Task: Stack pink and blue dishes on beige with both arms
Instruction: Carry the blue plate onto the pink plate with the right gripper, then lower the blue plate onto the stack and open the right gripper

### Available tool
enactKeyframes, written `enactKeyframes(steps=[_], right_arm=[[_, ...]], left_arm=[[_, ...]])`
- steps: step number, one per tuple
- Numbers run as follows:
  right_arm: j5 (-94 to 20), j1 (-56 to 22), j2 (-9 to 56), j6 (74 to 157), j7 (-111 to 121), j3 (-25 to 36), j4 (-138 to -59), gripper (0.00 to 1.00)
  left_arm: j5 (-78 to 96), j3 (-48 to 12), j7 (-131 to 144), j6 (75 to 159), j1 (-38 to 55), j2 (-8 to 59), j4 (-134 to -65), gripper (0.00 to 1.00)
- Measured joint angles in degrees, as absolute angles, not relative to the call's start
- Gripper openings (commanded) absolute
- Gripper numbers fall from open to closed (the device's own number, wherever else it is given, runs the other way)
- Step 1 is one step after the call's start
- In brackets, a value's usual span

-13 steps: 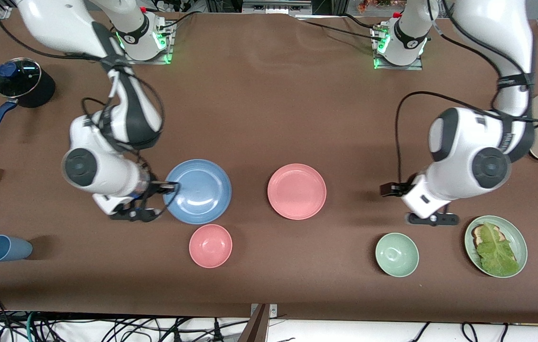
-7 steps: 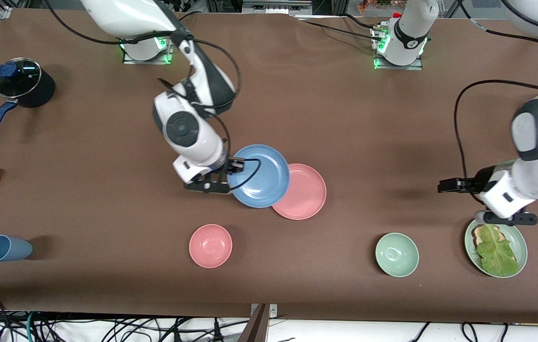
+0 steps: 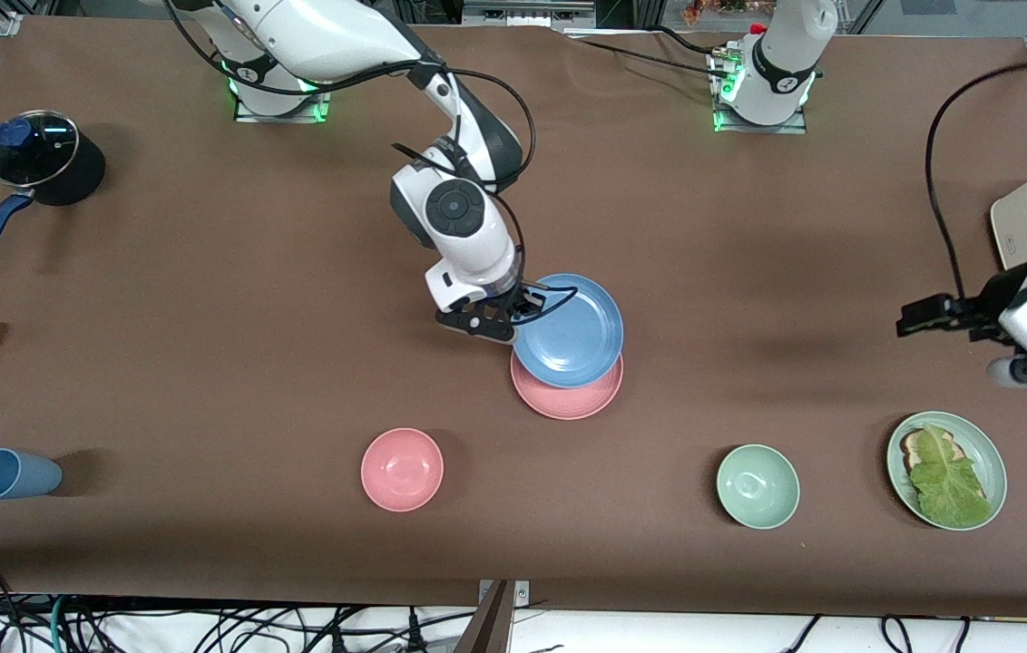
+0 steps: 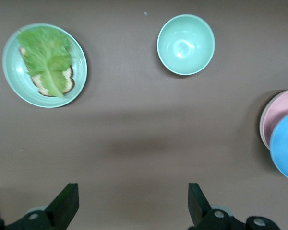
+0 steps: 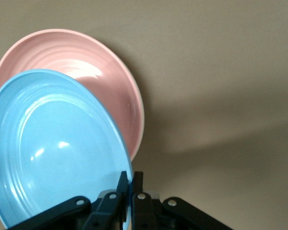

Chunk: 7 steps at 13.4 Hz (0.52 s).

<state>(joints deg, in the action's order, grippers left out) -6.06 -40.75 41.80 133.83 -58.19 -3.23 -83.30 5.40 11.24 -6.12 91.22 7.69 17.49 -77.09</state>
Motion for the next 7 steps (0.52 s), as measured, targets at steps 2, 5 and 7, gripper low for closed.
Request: enactKeyframes(steps=[2, 5, 7], right_arm=[[-6.06, -40.78, 42.13, 134.34, -58.58, -3.08, -82.91, 0.00], [-6.06, -40.67, 42.79, 136.38, -58.59, -2.88, -82.69, 0.00], [-6.06, -40.67, 43.77, 137.98, -58.61, -2.88, -82.50, 0.00]], left_arm=[[5.27, 11.07, -6.12, 89.54, 7.52, 13.72, -77.07, 1.00], [5.29, 10.84, -6.12, 87.83, 6.73, 10.45, -77.50, 1.00], [8.03, 10.21, -6.12, 88.05, 4.59, 10.25, -78.81, 1.00]])
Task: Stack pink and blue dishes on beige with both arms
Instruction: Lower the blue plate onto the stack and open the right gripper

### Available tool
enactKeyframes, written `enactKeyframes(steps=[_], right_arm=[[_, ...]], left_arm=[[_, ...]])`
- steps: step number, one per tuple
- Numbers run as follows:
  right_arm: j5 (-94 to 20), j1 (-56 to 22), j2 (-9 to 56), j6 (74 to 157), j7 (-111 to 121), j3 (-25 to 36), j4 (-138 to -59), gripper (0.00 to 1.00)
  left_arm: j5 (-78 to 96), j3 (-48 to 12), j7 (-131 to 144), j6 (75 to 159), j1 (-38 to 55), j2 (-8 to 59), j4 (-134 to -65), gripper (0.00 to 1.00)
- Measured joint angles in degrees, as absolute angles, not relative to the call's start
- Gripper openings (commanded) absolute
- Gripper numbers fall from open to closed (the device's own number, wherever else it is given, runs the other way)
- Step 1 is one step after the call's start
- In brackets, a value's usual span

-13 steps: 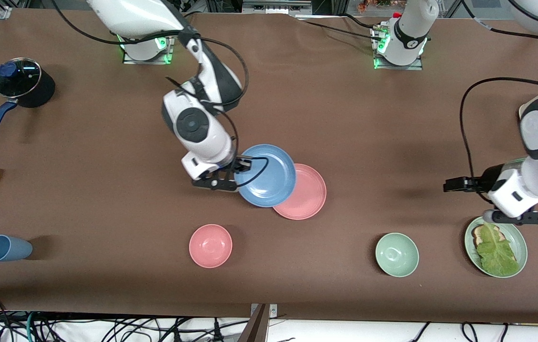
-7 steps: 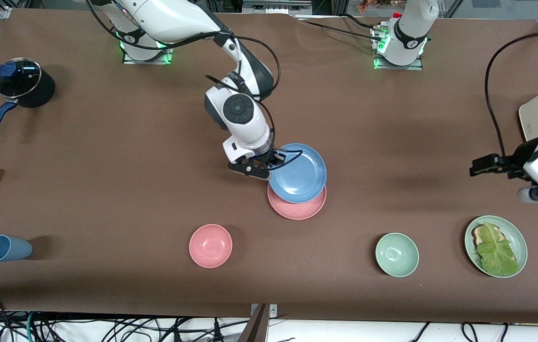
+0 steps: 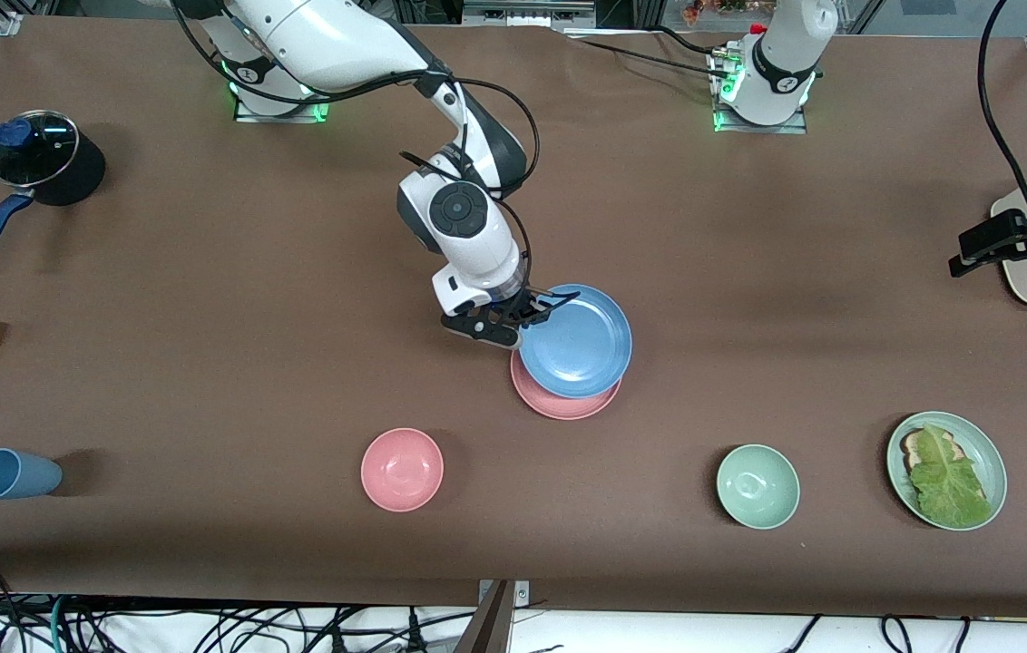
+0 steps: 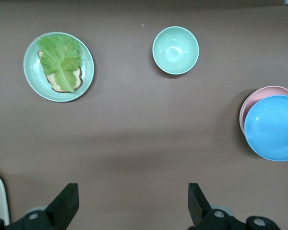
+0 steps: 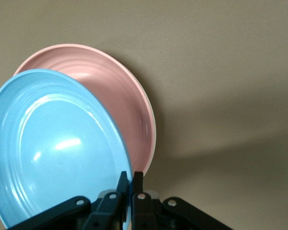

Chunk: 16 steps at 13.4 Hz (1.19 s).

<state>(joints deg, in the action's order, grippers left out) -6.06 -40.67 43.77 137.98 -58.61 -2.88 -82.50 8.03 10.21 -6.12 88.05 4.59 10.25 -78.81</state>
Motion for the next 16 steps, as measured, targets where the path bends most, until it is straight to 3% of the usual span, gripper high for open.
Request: enactKeyframes(steps=[5, 7, 9, 10, 12, 16], right_arm=[[-6.06, -40.66, 47.03, 138.76, -58.63, -2.84, -79.78, 0.02], [-6.06, -40.65, 47.61, 138.76, -58.64, -2.80, -79.31, 0.22], [-6.04, -40.65, 47.62, 138.75, -58.63, -2.73, -79.27, 0.30], [-6.04, -40.64, 47.62, 138.65, -58.62, -2.62, -79.16, 0.38], [-5.68, -40.55, 47.61, 137.49, -58.42, -2.09, -78.61, 0.46], [-2.86, -39.30, 46.87, 131.93, -53.82, -0.90, -77.38, 0.52]], left_arm=[[11.40, 9.51, -6.14, 88.62, 0.94, 6.89, -79.61, 1.00], [6.04, 6.39, -6.08, 87.79, 1.37, 5.15, -79.86, 1.00], [1.11, 2.56, -5.29, 86.76, 2.09, 4.54, -80.01, 1.00], [0.24, 1.48, -4.92, 86.60, 2.19, 4.46, -80.12, 1.00], [0.12, 1.28, -4.90, 86.13, 2.06, 4.08, -80.45, 1.00], [1.59, 1.43, -2.39, 83.05, 1.34, 2.95, -80.88, 1.00]])
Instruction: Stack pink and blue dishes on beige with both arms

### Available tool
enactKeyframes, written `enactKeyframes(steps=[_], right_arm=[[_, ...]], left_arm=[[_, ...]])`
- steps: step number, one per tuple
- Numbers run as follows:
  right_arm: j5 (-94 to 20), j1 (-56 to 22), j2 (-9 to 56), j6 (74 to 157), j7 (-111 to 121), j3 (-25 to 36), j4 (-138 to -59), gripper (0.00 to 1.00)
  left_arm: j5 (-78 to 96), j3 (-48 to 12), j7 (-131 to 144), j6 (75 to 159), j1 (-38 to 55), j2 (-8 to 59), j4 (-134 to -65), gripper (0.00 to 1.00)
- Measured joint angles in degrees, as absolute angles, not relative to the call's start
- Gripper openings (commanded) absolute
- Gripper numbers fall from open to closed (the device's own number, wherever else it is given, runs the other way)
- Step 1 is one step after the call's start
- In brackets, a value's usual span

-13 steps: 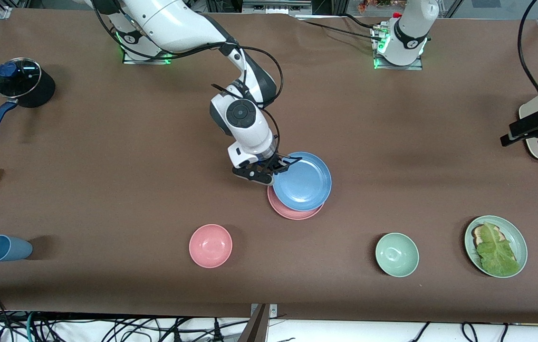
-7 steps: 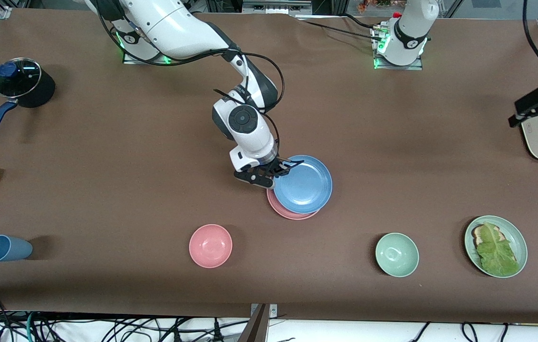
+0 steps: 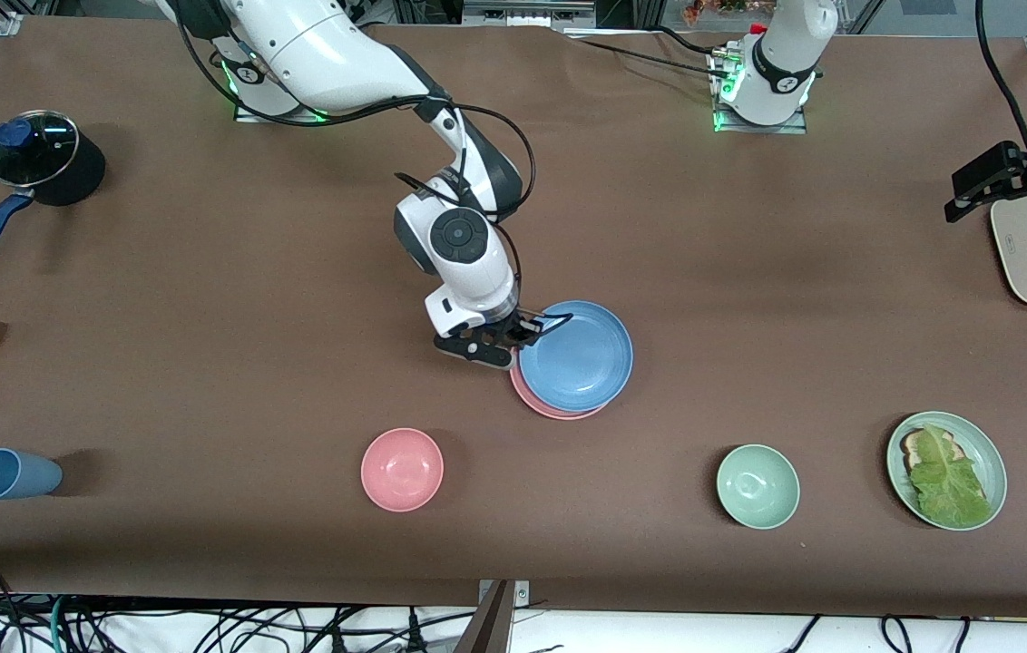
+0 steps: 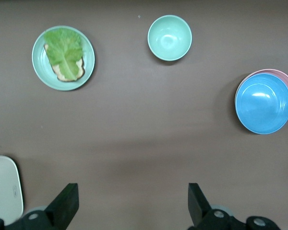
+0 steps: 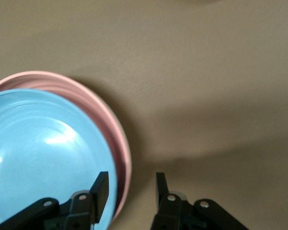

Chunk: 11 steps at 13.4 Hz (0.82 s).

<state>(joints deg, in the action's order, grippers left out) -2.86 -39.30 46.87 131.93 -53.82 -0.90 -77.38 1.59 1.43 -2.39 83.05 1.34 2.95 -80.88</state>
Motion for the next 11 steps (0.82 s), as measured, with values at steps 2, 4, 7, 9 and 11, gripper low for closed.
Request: enactKeyframes(steps=[2, 4, 7, 9, 11], right_arm=[[-2.84, -37.34, 45.41, 128.12, -49.75, -0.76, -76.84, 0.55], [-2.77, -35.21, 43.09, 123.97, -46.25, -0.70, -76.56, 0.94], [-2.28, -31.91, 39.11, 118.51, -41.07, -0.06, -76.39, 1.00], [-2.25, -30.68, 36.13, 112.88, -35.21, 3.10, -76.33, 1.00], [-2.27, -30.16, 32.98, 107.35, -29.12, 8.03, -76.31, 1.00]], left_arm=[[1.70, 1.41, -1.49, 82.70, 1.34, 2.71, -81.15, 1.00], [1.83, 1.31, -1.34, 82.39, 1.45, 2.10, -82.08, 1.00], [1.85, 1.24, -1.25, 82.33, 1.68, 0.54, -84.08, 1.00], [1.85, 1.24, -1.24, 82.34, 1.68, 0.53, -84.22, 1.00], [1.85, 1.24, -1.24, 82.34, 1.67, 0.69, -84.27, 1.00]])
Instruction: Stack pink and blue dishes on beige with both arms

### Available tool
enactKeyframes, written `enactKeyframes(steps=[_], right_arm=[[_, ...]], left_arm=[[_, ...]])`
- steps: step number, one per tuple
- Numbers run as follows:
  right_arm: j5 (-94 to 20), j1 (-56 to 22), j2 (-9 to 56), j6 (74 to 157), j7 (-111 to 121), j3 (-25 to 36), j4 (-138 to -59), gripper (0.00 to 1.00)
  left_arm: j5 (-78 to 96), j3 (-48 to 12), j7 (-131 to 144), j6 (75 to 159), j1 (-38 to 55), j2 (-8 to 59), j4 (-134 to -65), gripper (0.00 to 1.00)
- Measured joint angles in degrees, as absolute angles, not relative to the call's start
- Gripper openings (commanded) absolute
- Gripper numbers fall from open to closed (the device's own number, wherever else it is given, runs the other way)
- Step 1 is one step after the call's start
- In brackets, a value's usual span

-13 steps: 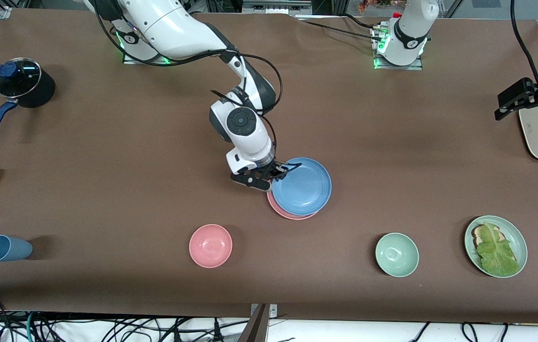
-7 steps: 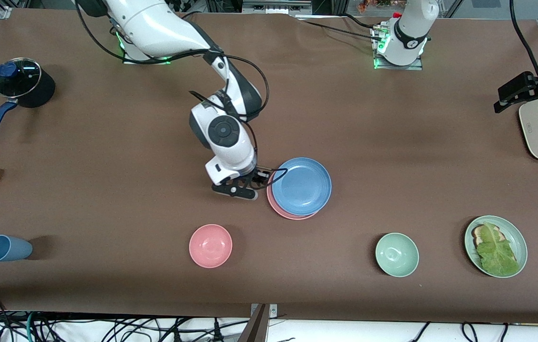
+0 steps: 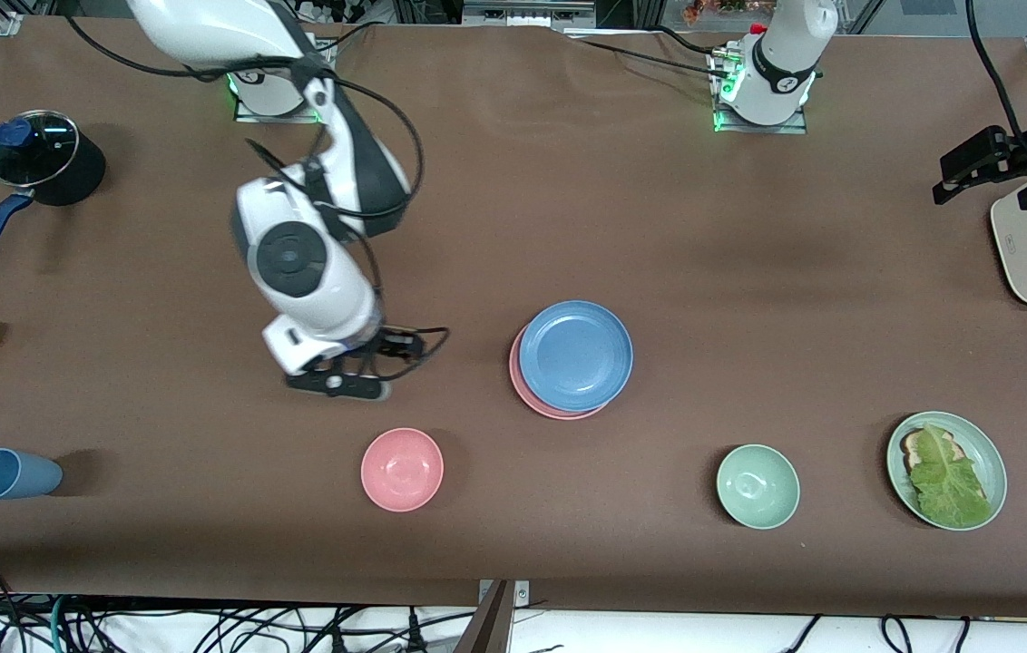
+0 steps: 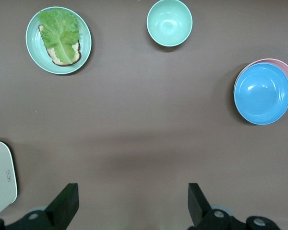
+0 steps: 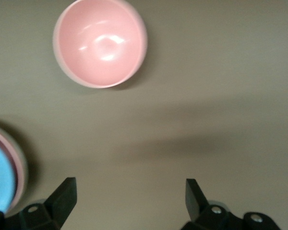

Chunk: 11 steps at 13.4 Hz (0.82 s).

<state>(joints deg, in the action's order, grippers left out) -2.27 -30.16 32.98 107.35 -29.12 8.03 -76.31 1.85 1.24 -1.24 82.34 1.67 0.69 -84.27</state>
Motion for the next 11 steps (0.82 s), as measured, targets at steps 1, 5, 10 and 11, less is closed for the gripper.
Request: enactKeyframes(steps=[1, 5, 10, 11], right_arm=[[-2.40, -29.83, 31.36, 104.76, -26.18, 10.02, -76.32, 1.00], [-2.97, -28.18, 25.34, 96.75, -17.12, 13.42, -76.40, 1.00], [-3.04, -24.20, 16.85, 94.34, -11.95, 13.96, -81.86, 1.00], [-3.04, -23.25, 14.87, 93.82, -11.26, 13.82, -83.42, 1.00]], left_arm=[[1.85, 1.24, -1.24, 82.34, 1.67, 0.76, -84.27, 1.00], [1.86, 1.16, -1.24, 82.34, 1.68, 0.85, -84.28, 1.00], [1.86, 0.62, -1.21, 82.01, 1.68, 0.85, -84.29, 1.00], [1.86, 0.60, -1.22, 81.95, 1.68, 0.85, -84.29, 1.00]])
